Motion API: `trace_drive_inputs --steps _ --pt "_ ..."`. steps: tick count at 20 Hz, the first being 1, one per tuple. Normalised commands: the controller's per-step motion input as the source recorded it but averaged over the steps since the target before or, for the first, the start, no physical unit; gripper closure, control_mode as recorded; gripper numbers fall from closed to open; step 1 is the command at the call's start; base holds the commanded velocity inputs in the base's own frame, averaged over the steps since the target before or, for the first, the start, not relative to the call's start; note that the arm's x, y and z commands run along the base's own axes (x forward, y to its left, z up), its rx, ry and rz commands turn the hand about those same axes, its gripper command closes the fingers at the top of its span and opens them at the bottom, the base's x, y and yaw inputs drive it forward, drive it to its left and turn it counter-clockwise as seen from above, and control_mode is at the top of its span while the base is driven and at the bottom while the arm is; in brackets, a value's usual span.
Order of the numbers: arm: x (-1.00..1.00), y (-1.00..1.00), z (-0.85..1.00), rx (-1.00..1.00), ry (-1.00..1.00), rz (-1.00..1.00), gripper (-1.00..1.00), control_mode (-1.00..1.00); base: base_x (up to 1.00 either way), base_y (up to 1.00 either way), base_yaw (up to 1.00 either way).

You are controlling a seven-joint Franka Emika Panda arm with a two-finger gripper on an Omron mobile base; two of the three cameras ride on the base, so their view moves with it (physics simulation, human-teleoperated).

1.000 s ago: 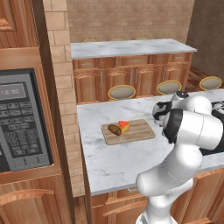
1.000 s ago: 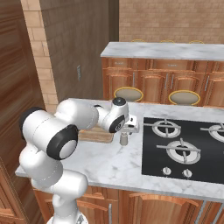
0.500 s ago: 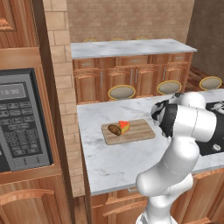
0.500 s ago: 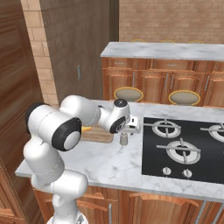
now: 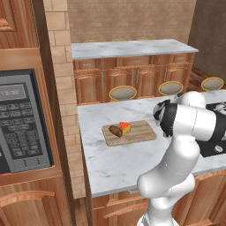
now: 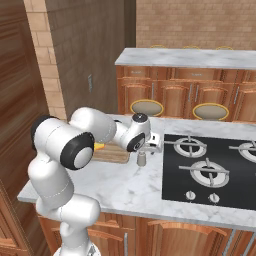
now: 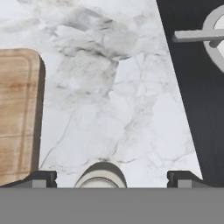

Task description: Retrieve the reheated potato from the microwave, then place the potato, cheese, and condiment on the cutting board.

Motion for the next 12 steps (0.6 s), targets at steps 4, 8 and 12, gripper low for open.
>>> trace_drive_inputs --steps 4,8,12 --pt "-0.02 0.01 -0.03 0.00 0.00 -0.06 -1.00 -1.00 0.00 0.00 0.00" --pt "-0.04 0.07 -0.05 0.00 0.00 -0.06 -1.00 -1.00 0.00 0.00 0.00" --pt "-0.03 0.12 -0.09 0.00 0.00 -0.07 -1.00 -1.00 0.00 0.00 0.00"
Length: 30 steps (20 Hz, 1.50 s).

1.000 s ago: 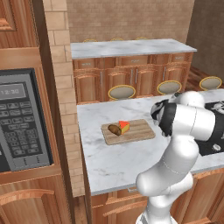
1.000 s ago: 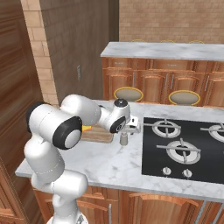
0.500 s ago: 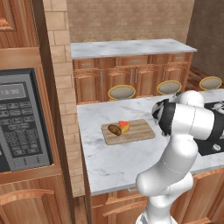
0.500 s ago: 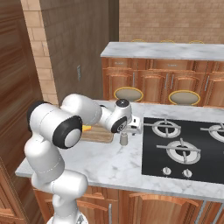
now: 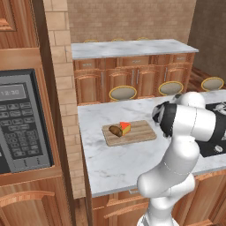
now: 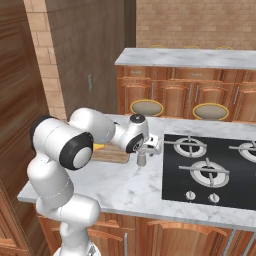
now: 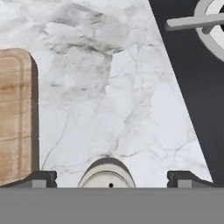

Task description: Retrieve the reheated potato from the microwave, then place the potato, cheese, and condiment on the cutting board.

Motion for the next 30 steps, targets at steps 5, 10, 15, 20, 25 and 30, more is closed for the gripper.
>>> trace_drive_inputs --steps 5,10,15,20,25,30 --pt "0.00 0.09 -0.10 0.00 0.00 -0.07 -1.00 -1.00 0.00 0.00 0.00" --pt "0.02 0.02 -0.14 0.00 0.00 -0.06 1.00 -1.00 0.00 0.00 0.00" --pt "0.05 0.00 -0.14 0.00 0.02 -0.05 1.00 -1.00 0.00 0.00 0.00" --pt "0.01 0.00 -0.07 0.00 0.00 -0.05 1.00 -1.00 0.00 0.00 0.00" --pt "0.00 0.15 0.30 0.00 0.00 -0.02 1.00 -1.00 0.00 0.00 0.00" --pt "0.00 0.48 0.46 0.00 0.00 -0.01 1.00 -1.00 0.00 0.00 0.00"
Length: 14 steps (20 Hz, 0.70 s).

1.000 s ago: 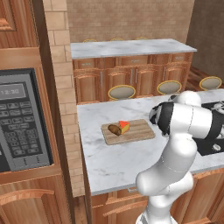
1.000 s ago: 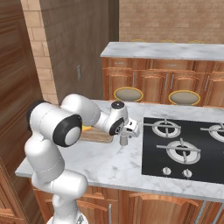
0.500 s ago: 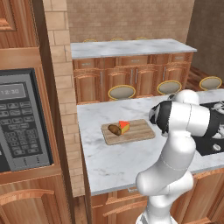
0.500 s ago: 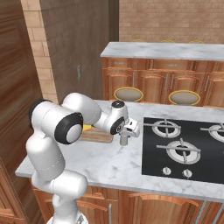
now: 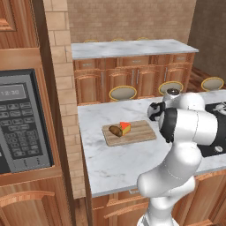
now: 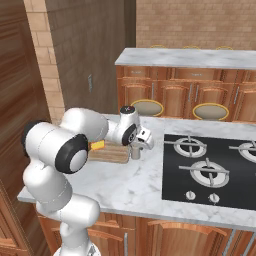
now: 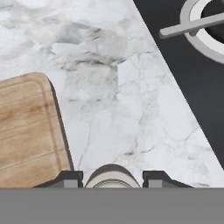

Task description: Retrieve the reheated potato from the microwave, then place the potato, cheese, and condiment on the cutting board.

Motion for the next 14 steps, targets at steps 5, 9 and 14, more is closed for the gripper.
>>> trace_drive_inputs --steps 5,9,14 --pt "0.02 0.63 0.28 0.00 0.00 0.00 1.00 -1.00 0.00 0.00 0.00" --pt "0.09 0.54 0.13 0.00 0.01 0.00 1.00 -1.00 0.00 0.00 0.00" --pt "0.12 0.47 0.00 0.00 0.01 0.00 1.00 -1.00 0.00 0.00 0.00"
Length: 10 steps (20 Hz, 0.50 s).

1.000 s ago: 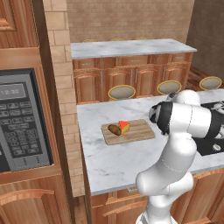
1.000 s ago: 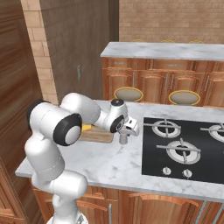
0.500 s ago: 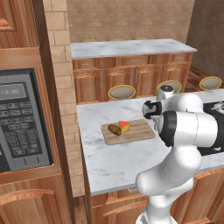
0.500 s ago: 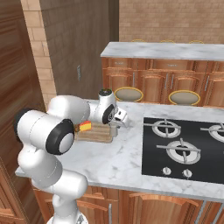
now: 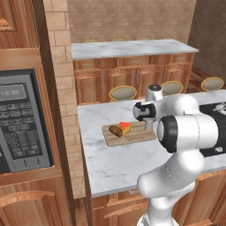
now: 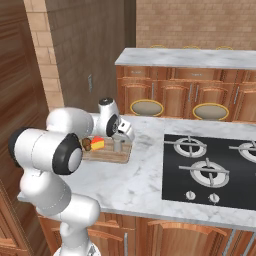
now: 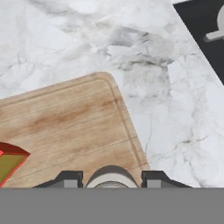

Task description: Retrieve the reheated potato from the microwave, then place the potato, cheese, and condiment on the cutting board.

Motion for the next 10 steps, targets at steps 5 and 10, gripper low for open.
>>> trace_drive_inputs --steps 5,10 --pt "0.14 0.31 -0.11 0.00 0.00 0.00 1.00 -1.00 0.00 0.00 0.00" --pt "0.02 0.16 -0.14 0.02 0.00 0.00 1.00 -1.00 0.00 0.00 0.00"
